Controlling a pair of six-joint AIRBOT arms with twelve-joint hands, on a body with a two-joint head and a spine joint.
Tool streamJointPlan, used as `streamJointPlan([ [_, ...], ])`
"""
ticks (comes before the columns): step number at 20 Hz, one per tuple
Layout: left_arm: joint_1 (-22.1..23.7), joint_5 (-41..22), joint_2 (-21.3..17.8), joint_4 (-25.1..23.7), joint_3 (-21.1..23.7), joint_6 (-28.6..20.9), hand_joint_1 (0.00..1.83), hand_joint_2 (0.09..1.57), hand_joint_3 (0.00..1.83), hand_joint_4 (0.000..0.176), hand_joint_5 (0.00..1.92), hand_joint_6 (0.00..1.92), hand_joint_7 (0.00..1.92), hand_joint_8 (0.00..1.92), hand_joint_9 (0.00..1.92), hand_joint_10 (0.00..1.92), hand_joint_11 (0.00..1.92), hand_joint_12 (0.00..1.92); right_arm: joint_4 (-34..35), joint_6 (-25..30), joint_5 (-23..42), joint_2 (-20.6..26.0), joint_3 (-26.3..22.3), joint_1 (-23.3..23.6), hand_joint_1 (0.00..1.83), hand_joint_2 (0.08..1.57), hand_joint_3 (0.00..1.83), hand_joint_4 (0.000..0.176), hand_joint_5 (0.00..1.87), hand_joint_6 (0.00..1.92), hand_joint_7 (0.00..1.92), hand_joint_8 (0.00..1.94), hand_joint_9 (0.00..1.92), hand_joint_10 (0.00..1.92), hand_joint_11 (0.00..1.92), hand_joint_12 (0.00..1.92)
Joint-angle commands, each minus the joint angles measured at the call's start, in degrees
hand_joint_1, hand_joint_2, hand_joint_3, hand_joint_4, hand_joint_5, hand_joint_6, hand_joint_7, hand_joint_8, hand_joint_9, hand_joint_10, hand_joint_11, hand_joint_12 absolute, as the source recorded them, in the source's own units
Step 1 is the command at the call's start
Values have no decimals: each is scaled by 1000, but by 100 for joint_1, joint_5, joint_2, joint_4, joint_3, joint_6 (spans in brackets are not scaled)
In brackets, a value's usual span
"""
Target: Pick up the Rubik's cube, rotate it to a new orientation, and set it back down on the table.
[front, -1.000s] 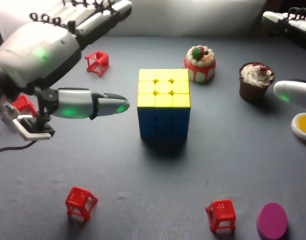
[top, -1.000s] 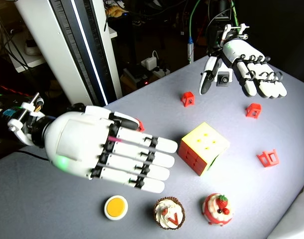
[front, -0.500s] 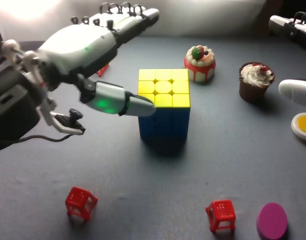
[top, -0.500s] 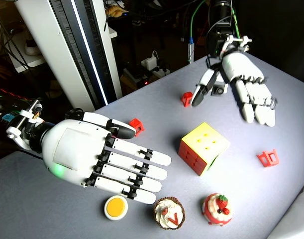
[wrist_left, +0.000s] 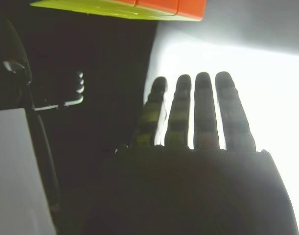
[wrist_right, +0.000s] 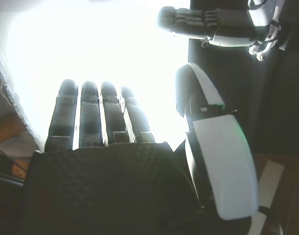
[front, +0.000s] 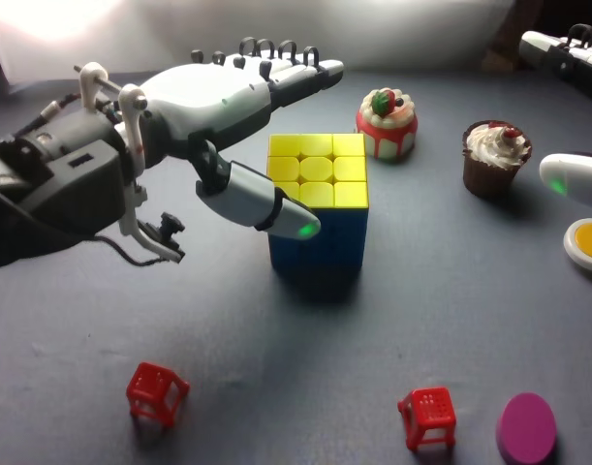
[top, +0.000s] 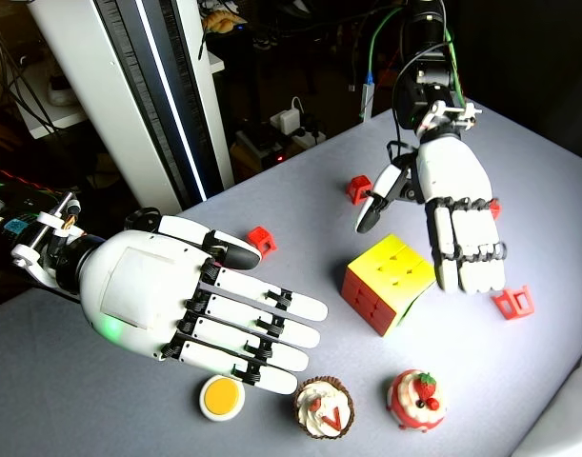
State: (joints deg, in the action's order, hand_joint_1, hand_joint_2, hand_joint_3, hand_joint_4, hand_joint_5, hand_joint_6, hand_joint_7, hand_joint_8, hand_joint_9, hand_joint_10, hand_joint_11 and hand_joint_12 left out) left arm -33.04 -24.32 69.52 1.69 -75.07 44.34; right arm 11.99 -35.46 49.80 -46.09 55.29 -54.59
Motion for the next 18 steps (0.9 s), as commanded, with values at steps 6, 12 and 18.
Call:
streamJointPlan([
  [6, 127, -166, 129, -47, -95, 94, 713, 767, 0, 47, 0, 0, 0, 0, 0, 0, 0, 0, 30, 36, 684, -38, 35, 11, 492, 1337, 2, 0, 0, 0, 0, 0, 0, 0, 0, 0],
  [12, 171, 203, 269, -34, -238, 177, 654, 853, 14, 44, 0, 0, 0, 0, 0, 0, 0, 0, 28, 36, 685, -55, 37, 11, 510, 1339, 1, 0, 0, 0, 0, 0, 0, 0, 0, 0],
  [18, 147, 288, 320, 203, -332, 309, 639, 851, 11, 0, 0, 0, 0, 0, 0, 0, 0, 0, 28, 36, 685, -71, 38, 4, 498, 1344, 2, 0, 0, 0, 0, 0, 0, 0, 0, 0],
])
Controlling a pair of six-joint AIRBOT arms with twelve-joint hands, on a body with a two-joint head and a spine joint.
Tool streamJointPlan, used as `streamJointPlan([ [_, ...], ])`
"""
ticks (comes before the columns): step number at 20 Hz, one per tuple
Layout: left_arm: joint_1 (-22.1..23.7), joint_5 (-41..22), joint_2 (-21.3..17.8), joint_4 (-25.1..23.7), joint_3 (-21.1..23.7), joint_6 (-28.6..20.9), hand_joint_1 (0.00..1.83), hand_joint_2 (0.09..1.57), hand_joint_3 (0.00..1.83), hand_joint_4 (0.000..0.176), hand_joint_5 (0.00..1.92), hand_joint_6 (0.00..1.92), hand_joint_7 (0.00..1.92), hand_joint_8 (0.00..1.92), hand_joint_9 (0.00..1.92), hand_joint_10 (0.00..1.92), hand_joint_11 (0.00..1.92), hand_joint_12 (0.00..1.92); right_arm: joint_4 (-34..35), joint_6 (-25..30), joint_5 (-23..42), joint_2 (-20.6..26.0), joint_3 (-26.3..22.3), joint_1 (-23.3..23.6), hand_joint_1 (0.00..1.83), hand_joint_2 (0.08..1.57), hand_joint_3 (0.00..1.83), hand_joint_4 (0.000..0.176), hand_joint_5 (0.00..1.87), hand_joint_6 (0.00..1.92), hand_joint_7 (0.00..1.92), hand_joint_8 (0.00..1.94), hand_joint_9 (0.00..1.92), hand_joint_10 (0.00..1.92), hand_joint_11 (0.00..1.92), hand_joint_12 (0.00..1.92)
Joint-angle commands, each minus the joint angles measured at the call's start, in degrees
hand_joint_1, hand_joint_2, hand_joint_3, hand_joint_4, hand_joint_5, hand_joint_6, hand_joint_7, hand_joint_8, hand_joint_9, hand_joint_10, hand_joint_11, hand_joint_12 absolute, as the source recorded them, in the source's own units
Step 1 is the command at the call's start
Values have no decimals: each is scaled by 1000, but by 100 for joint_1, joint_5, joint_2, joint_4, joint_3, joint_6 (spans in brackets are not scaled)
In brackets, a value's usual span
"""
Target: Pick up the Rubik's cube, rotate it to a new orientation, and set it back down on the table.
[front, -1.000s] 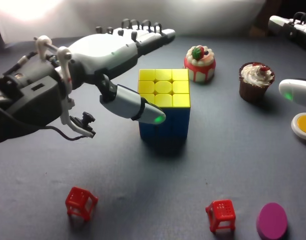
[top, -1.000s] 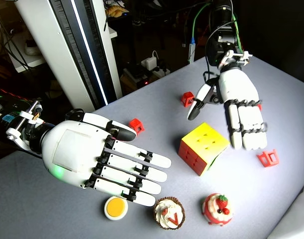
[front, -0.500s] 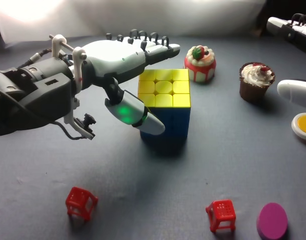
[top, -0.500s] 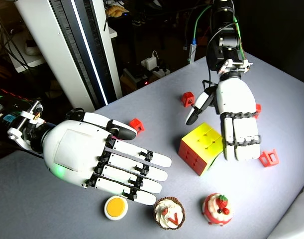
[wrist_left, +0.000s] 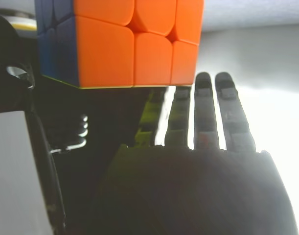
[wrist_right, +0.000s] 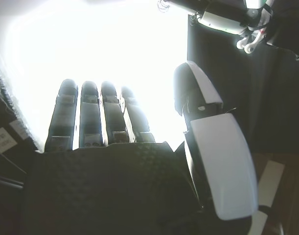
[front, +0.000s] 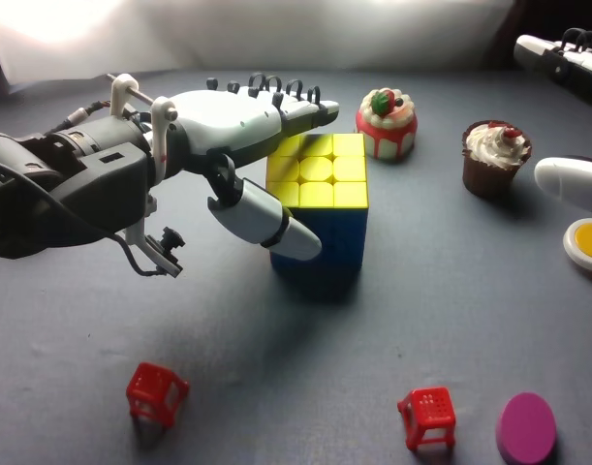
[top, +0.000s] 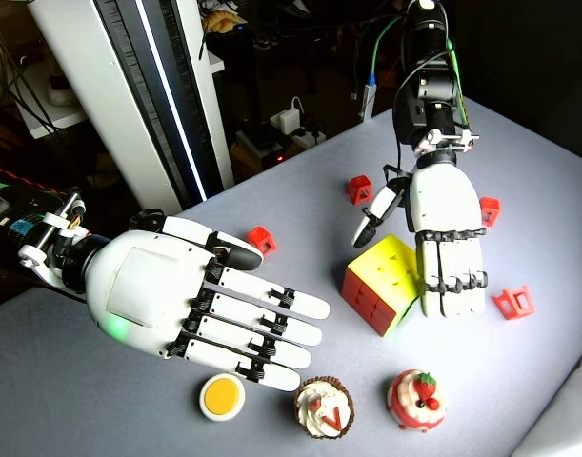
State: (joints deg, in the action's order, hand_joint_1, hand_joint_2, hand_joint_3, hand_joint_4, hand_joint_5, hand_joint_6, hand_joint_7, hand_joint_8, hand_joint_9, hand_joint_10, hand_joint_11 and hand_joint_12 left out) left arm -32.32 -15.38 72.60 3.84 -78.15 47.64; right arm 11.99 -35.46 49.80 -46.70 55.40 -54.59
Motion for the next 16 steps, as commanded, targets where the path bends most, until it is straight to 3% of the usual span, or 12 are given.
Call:
streamJointPlan([
  [1, 68, -591, 13, 56, -55, 3, 640, 852, 11, 0, 0, 0, 0, 0, 0, 0, 0, 0, 28, 36, 685, -12, 27, 2, 517, 1345, 2, 0, 0, 0, 0, 0, 0, 0, 0, 0],
  [2, 68, -576, 22, 76, -76, 3, 641, 848, 9, 0, 0, 0, 0, 0, 0, 0, 0, 0, 28, 36, 685, -12, 27, 1, 521, 1345, 2, 0, 0, 0, 0, 0, 0, 0, 0, 0],
  [4, 73, -519, 60, 115, -138, 4, 642, 834, 2, 22, 0, 0, 0, 0, 0, 0, 0, 0, 29, 36, 685, -12, 27, -1, 530, 1341, 0, 0, 0, 0, 0, 0, 0, 0, 0, 0],
  [5, 73, -495, 81, 125, -165, 4, 638, 841, 5, 25, 0, 0, 0, 0, 0, 0, 0, 0, 29, 36, 686, -13, 27, -3, 530, 1340, 0, 0, 0, 0, 0, 0, 0, 0, 0, 0],
  [6, 73, -468, 99, 153, -181, 31, 644, 839, 4, 42, 0, 0, 0, 0, 0, 0, 0, 0, 29, 36, 687, -15, 27, -5, 528, 1341, 0, 0, 0, 0, 0, 0, 0, 0, 0, 0],
  [8, 71, -434, 132, 163, -213, 35, 666, 832, 0, 51, 0, 0, 0, 0, 0, 0, 0, 0, 29, 36, 688, -15, 26, -8, 517, 1342, 0, 0, 0, 0, 0, 0, 0, 0, 0, 0],
  [10, 75, -382, 147, 294, -230, 185, 677, 825, 0, 43, 0, 0, 0, 0, 0, 0, 0, 0, 29, 36, 690, -15, 26, -10, 520, 1348, 3, 0, 0, 0, 0, 0, 0, 0, 0, 0],
  [13, 63, -361, 152, 315, -241, 190, 667, 860, 12, 8, 0, 0, 0, 0, 0, 0, 33, 18, 29, 36, 694, -15, 25, -10, 502, 1338, 0, 0, 0, 0, 0, 0, 0, 0, 0, 0],
  [15, 65, -341, 175, 315, -253, 192, 647, 870, 14, 0, 0, 0, 0, 0, 0, 0, 9, 16, 29, 36, 694, -15, 25, -10, 488, 1337, 0, 0, 0, 0, 0, 0, 0, 0, 0, 0],
  [16, 67, -330, 187, 315, -261, 193, 651, 882, 0, 0, 0, 0, 0, 0, 0, 0, 1, 253, 29, 36, 695, -15, 26, -10, 471, 1341, 1, 0, 0, 0, 0, 0, 0, 0, 0, 0],
])
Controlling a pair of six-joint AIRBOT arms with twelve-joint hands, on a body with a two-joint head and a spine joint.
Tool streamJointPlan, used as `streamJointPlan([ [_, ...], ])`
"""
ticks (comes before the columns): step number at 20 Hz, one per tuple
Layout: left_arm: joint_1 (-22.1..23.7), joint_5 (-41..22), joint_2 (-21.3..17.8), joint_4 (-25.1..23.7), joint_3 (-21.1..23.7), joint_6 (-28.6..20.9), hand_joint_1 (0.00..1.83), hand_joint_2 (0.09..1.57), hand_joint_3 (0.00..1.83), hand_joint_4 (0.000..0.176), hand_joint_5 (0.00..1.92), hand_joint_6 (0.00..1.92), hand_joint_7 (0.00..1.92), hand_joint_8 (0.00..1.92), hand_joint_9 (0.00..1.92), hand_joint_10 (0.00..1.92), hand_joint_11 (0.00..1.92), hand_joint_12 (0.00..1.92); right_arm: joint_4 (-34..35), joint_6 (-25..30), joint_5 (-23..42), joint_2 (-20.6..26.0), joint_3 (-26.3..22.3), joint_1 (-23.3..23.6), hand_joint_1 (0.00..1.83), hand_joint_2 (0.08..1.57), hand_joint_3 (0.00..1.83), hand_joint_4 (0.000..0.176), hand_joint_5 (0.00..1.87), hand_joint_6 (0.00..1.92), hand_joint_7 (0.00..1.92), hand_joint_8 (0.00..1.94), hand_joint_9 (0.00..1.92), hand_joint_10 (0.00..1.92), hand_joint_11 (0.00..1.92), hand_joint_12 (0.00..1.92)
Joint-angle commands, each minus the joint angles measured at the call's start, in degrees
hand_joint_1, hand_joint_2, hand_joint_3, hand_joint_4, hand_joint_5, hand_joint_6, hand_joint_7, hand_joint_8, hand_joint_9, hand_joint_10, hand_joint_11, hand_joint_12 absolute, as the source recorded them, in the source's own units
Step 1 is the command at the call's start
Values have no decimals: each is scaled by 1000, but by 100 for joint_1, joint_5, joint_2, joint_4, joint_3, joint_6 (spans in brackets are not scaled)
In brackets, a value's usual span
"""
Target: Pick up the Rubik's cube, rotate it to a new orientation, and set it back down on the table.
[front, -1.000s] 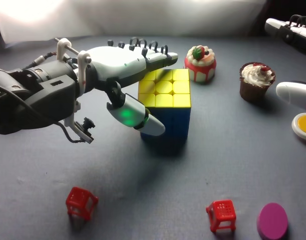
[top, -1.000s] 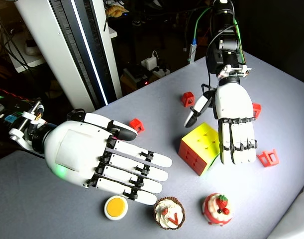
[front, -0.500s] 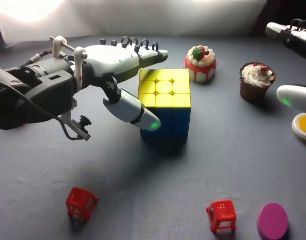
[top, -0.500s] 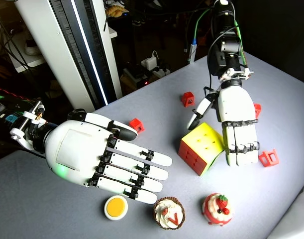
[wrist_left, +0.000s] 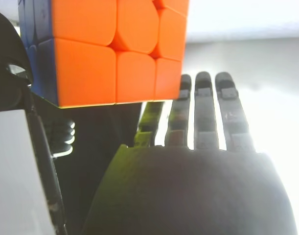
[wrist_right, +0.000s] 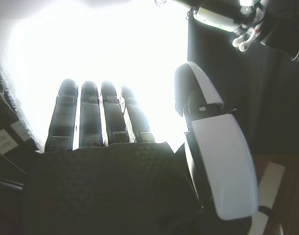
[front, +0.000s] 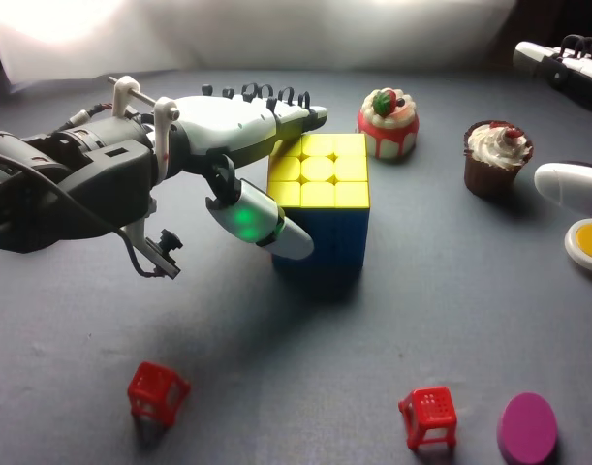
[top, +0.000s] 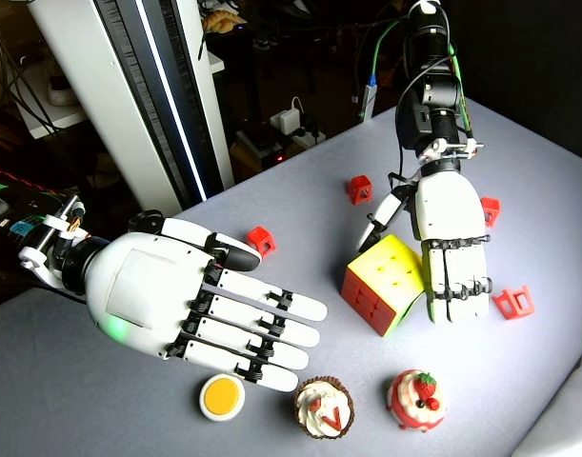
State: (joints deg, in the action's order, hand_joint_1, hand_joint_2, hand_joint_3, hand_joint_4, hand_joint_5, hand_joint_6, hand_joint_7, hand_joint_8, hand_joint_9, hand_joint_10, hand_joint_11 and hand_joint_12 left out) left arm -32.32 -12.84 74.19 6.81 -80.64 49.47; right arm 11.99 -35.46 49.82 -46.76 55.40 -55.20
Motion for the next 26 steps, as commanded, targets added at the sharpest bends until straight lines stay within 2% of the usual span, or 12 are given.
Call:
streamJointPlan([
  [1, 69, -572, 35, 18, -23, 9, 644, 884, 0, 0, 0, 0, 0, 0, 0, 0, 0, 406, 28, 36, 694, -8, 26, 52, 478, 1344, 2, 0, 0, 0, 0, 0, 0, 0, 0, 0],
  [4, 72, -527, 57, 16, -47, 23, 630, 889, 0, 0, 0, 0, 0, 0, 0, 0, 0, 550, 27, 36, 699, -8, 27, 52, 533, 1345, 1, 0, 0, 0, 0, 0, 0, 0, 0, 0],
  [5, 71, -517, 60, 16, -51, 23, 664, 879, 0, 7, 0, 0, 0, 0, 0, 0, 0, 988, 26, 36, 701, -8, 27, 52, 539, 1349, 3, 0, 0, 0, 0, 0, 0, 0, 0, 0],
  [7, 71, -522, 60, 17, -49, 23, 729, 936, 13, 0, 126, 32, 152, 35, 178, 67, 0, 1268, 24, 36, 705, -8, 27, 52, 542, 1351, 4, 0, 0, 0, 0, 0, 0, 0, 0, 0],
  [10, 67, -550, 59, 19, -43, 23, 842, 967, 5, 0, 643, 132, 648, 203, 346, 1004, 92, 1880, 24, 36, 706, -8, 27, 52, 504, 1344, 0, 0, 0, 0, 0, 0, 0, 0, 0, 0],
  [12, 61, -583, 41, 19, -31, 23, 893, 1018, 4, 0, 952, 158, 614, 781, 292, 1481, 232, 1919, 24, 36, 706, -7, 27, 52, 524, 1348, 2, 0, 0, 0, 0, 0, 0, 0, 0, 0],
  [13, 63, -602, 20, 19, -19, 23, 1011, 1121, 0, 0, 929, 892, 478, 1152, 209, 1741, 339, 1921, 24, 36, 706, -7, 27, 52, 533, 1346, 1, 0, 0, 0, 0, 0, 0, 0, 0, 0],
  [16, 121, -713, -72, -49, 35, 35, 1082, 1205, 9, 0, 790, 1320, 629, 1812, 668, 1920, 799, 1921, 24, 36, 706, -7, 27, 52, 508, 1350, 3, 0, 0, 0, 0, 0, 0, 0, 0, 0],
  [20, 174, -756, -103, -79, 55, 65, 1085, 1199, 0, 0, 806, 1256, 638, 1580, 675, 1881, 783, 1921, 25, 36, 708, -7, 28, 52, 613, 1362, 4, 0, 0, 0, 0, 0, 0, 0, 0, 0],
  [24, 155, -820, -131, -80, 89, 65, 1122, 1189, 0, 0, 827, 1282, 779, 1917, 917, 1921, 1080, 1921, 25, 36, 728, -7, 28, 52, 560, 1359, 1, 0, 0, 0, 0, 0, 0, 0, 0, 0],
  [25, 149, -855, -154, -85, 110, 66, 1164, 960, 579, 0, 793, 1386, 770, 1742, 855, 1921, 1019, 1921, 25, 36, 733, -6, 28, 52, 551, 1357, 0, 0, 0, 0, 0, 0, 0, 0, 0, 0],
  [26, 136, -922, -183, -88, 140, 66, 1164, 960, 579, 0, 793, 1386, 770, 1742, 855, 1921, 1019, 1921, 25, 36, 745, -6, 28, 52, 551, 1357, 0, 0, 0, 0, 0, 0, 0, 0, 0, 0],
])
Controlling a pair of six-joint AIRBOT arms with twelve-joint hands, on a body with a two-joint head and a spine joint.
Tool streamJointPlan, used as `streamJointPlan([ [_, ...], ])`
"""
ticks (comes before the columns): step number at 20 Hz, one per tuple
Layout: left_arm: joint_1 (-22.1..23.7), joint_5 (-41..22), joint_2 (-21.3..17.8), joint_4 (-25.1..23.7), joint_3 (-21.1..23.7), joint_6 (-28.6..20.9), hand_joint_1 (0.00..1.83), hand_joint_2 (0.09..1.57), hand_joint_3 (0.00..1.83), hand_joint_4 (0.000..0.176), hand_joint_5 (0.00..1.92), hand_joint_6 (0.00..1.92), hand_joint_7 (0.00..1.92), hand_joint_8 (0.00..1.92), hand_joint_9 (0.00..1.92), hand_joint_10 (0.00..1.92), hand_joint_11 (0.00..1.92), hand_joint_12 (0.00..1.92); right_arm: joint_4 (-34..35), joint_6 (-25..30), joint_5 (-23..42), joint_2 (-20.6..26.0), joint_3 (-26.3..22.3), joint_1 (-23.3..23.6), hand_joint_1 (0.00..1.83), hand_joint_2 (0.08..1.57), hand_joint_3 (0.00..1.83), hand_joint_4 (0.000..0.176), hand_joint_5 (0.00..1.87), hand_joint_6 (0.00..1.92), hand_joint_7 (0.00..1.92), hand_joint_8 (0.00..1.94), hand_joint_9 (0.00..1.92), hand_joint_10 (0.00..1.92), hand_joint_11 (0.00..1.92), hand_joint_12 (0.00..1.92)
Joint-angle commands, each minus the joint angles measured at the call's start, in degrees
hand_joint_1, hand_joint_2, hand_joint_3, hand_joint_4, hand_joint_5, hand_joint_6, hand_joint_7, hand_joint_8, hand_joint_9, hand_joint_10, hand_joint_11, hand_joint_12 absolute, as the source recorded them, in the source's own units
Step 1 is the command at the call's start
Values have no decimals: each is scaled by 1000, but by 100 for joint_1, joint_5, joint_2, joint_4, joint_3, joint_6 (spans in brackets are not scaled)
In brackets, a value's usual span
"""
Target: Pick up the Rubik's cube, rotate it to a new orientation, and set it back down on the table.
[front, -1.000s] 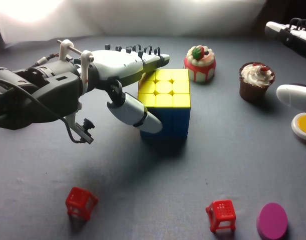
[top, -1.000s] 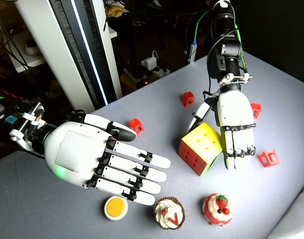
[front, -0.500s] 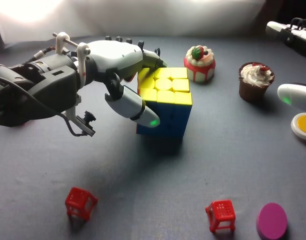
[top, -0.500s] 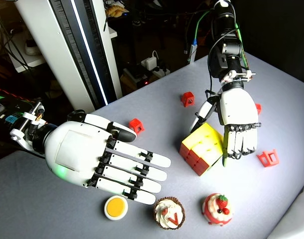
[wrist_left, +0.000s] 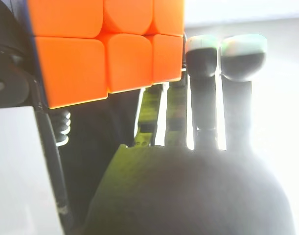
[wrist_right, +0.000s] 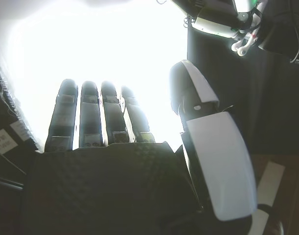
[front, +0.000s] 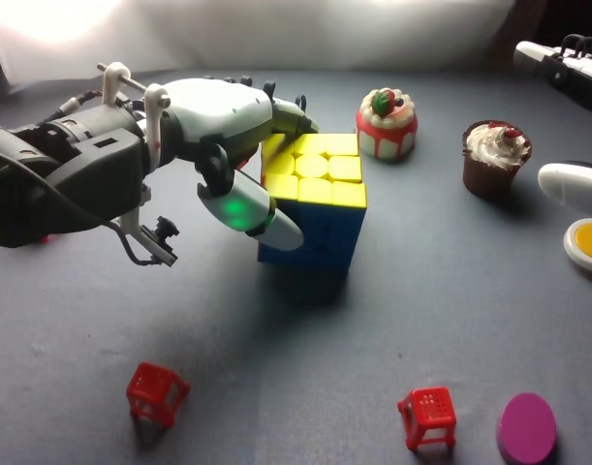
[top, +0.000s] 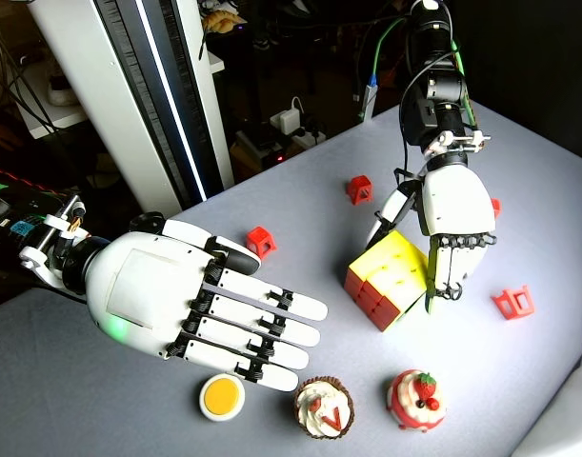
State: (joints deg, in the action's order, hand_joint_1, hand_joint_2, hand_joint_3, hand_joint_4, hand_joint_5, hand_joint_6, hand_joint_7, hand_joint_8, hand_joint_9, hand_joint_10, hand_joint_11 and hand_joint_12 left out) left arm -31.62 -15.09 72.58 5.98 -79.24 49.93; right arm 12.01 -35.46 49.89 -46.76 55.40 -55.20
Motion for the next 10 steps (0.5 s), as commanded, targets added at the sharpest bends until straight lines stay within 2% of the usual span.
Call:
streamJointPlan([
  [1, 61, -759, -52, -5, 35, 20, 1161, 975, 604, 0, 744, 1382, 744, 1730, 748, 1921, 911, 1921, 22, 36, 755, -5, 27, 52, 553, 1362, 3, 0, 0, 0, 0, 0, 0, 0, 0, 0],
  [2, 58, -834, -89, -5, 77, 19, 1161, 975, 604, 0, 744, 1382, 744, 1730, 748, 1921, 911, 1921, 4, 36, 783, -4, 27, 52, 553, 1362, 3, 0, 0, 0, 0, 0, 0, 0, 0, 0],
  [3, 58, -884, -109, -10, 102, 19, 1168, 1058, 473, 0, 681, 1386, 725, 1735, 728, 1921, 869, 1921, -8, 36, 797, -2, 26, 52, 553, 1368, 5, 0, 0, 0, 0, 0, 0, 0, 0, 0],
  [4, 58, -904, -120, -21, 118, 19, 1136, 1189, 288, 0, 616, 1437, 645, 1800, 623, 1921, 780, 1921, -14, 36, 803, 0, 26, 52, 588, 1373, 6, 0, 0, 0, 0, 0, 0, 0, 0, 0],
  [5, 59, -908, -121, -45, 123, 19, 1100, 1160, 389, 0, 605, 1553, 610, 1814, 654, 1921, 814, 1921, -15, 36, 807, 0, 26, 52, 615, 1375, 6, 0, 0, 0, 0, 0, 0, 0, 0, 0],
  [6, 52, -897, -116, -49, 119, 19, 1097, 1011, 683, 0, 638, 1629, 662, 1821, 765, 1921, 945, 1921, -15, 36, 807, 0, 26, 52, 606, 1386, 8, 0, 0, 0, 0, 0, 0, 0, 0, 0],
  [7, 32, -872, -102, -48, 112, 17, 1156, 1079, 49, 0, 582, 979, 648, 1496, 657, 1754, 705, 1921, -15, 36, 808, 0, 26, 52, 585, 1372, 1, 0, 0, 0, 0, 0, 0, 0, 0, 0],
  [8, 20, -831, -86, -49, 99, 18, 1156, 1079, 49, 0, 582, 979, 648, 1496, 657, 1754, 705, 1921, -15, 36, 808, 0, 26, 52, 585, 1372, 1, 0, 0, 0, 0, 0, 0, 0, 0, 0],
  [9, -11, -800, -64, -49, 79, 18, 1162, 1028, 4, 0, 548, 875, 588, 1363, 567, 1625, 524, 1921, -15, 36, 808, 0, 26, 52, 580, 1371, 1, 0, 0, 0, 0, 0, 0, 0, 0, 0],
  [10, -41, -796, -66, -42, 79, 15, 1073, 1006, 0, 0, 346, 615, 475, 585, 391, 972, 176, 1694, -15, 36, 808, 0, 26, 52, 591, 1374, 1, 0, 0, 0, 0, 0, 0, 0, 0, 0],
])
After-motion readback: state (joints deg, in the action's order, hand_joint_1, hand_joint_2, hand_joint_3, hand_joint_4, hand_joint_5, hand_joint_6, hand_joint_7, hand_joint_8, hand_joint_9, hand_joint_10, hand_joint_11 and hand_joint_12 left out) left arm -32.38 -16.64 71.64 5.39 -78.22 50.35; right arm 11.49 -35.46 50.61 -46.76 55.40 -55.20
